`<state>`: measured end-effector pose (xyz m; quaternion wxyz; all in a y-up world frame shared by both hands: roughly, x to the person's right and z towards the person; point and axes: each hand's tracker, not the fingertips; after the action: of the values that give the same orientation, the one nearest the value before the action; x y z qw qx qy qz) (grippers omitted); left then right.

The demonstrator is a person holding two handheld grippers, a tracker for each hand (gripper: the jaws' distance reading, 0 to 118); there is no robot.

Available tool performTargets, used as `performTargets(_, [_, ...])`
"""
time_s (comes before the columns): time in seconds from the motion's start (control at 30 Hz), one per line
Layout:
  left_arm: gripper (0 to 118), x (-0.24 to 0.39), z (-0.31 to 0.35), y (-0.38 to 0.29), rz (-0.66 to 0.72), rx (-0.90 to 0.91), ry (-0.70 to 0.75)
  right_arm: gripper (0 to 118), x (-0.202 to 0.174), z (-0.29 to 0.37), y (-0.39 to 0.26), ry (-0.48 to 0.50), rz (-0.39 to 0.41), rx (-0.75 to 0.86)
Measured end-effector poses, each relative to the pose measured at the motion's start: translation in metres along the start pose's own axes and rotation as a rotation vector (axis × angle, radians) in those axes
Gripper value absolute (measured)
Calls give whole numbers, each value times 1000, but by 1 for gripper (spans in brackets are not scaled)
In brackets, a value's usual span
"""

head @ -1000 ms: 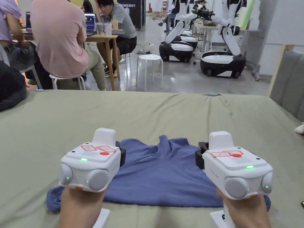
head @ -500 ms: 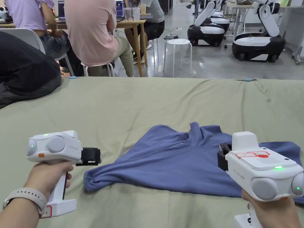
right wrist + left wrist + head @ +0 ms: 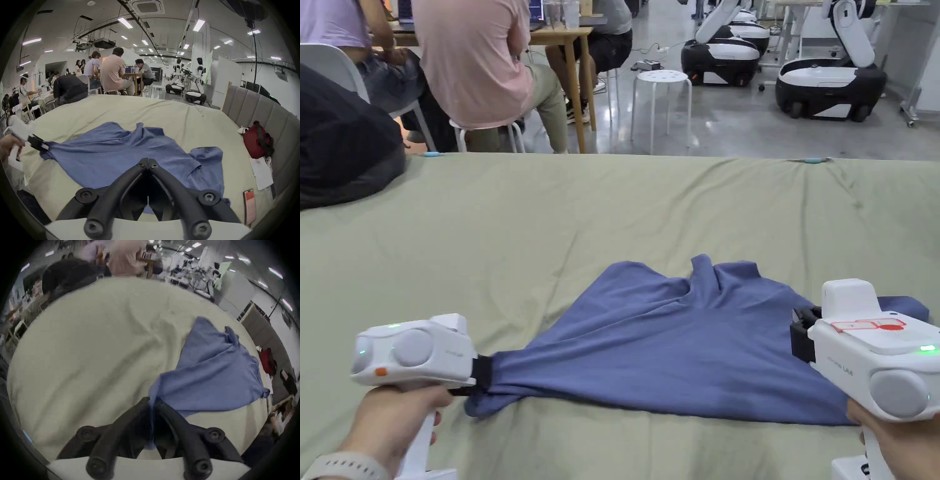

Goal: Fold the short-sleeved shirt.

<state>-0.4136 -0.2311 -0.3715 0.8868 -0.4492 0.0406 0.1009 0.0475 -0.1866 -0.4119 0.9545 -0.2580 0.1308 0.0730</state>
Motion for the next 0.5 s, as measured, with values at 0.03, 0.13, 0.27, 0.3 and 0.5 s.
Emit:
performTargets(0.03, [2,6,14,0,-7,60,-1,0,10,-7,4,-16,0,-3])
performTargets(0.13, [2,10,41,1,-12,156,-45,0,47,-39,18,-46,-56,-38])
performTargets(0.27, [2,16,44,-2,-63,176,-17,0,91,-105,34,-85,-114,-138])
performTargets(0.3, [2,14,40,-1,-59,178,-17,0,98,-125,37,-90,-110,-163])
performTargets(0.5, [2,4,17,2,-63,156,3,108,108,-228,39,-27,-96,-320])
